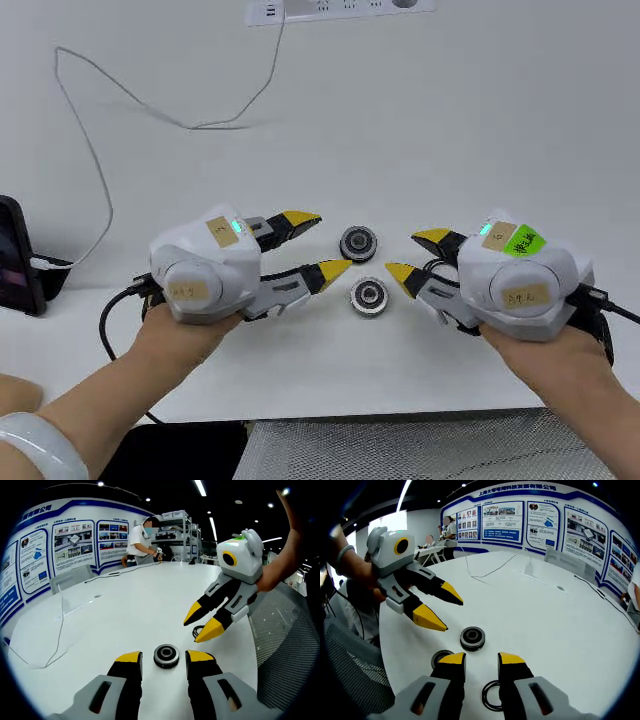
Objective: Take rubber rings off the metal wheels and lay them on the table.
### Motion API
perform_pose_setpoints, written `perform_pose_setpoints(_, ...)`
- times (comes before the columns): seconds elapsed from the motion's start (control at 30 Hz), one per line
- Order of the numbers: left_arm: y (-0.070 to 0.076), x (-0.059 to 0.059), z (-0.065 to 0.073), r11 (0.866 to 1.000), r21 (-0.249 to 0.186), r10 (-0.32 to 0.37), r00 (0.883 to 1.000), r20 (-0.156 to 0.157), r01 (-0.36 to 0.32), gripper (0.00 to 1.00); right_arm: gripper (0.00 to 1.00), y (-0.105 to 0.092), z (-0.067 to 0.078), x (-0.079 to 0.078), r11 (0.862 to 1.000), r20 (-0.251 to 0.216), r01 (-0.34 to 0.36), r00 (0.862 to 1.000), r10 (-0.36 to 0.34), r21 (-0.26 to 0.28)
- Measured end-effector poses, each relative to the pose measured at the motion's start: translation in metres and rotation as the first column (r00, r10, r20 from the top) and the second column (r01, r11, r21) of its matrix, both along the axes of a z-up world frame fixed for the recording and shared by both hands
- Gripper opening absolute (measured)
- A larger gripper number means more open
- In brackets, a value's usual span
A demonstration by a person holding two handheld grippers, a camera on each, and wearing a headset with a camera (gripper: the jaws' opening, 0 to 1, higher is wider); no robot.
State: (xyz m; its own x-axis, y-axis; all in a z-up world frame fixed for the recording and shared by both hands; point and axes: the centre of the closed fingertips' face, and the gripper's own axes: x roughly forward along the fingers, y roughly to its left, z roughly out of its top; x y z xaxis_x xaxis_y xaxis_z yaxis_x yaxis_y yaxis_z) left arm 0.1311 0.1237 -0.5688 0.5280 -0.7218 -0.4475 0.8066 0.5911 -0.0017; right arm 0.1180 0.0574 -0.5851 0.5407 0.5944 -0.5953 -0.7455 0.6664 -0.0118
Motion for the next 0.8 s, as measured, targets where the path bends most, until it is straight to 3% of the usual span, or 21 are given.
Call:
perform_pose_setpoints(0.43,-0.016,0.007,-0.012,0.998,0.057,-0.022,1.000,-0.021,0.023,0.21,0.25,0.001,-0.004,0.002,0.998,-0.047,0.047,0.998,-0.044,0.050)
perform_pose_setpoints(0.8,-0.025,0.010,-0.024,0.993,0.105,-0.040,0.998,-0.045,0.045,0.17,0.23,-0.004,-0.006,0.004,0.992,-0.084,0.091,0.993,-0.084,0.088)
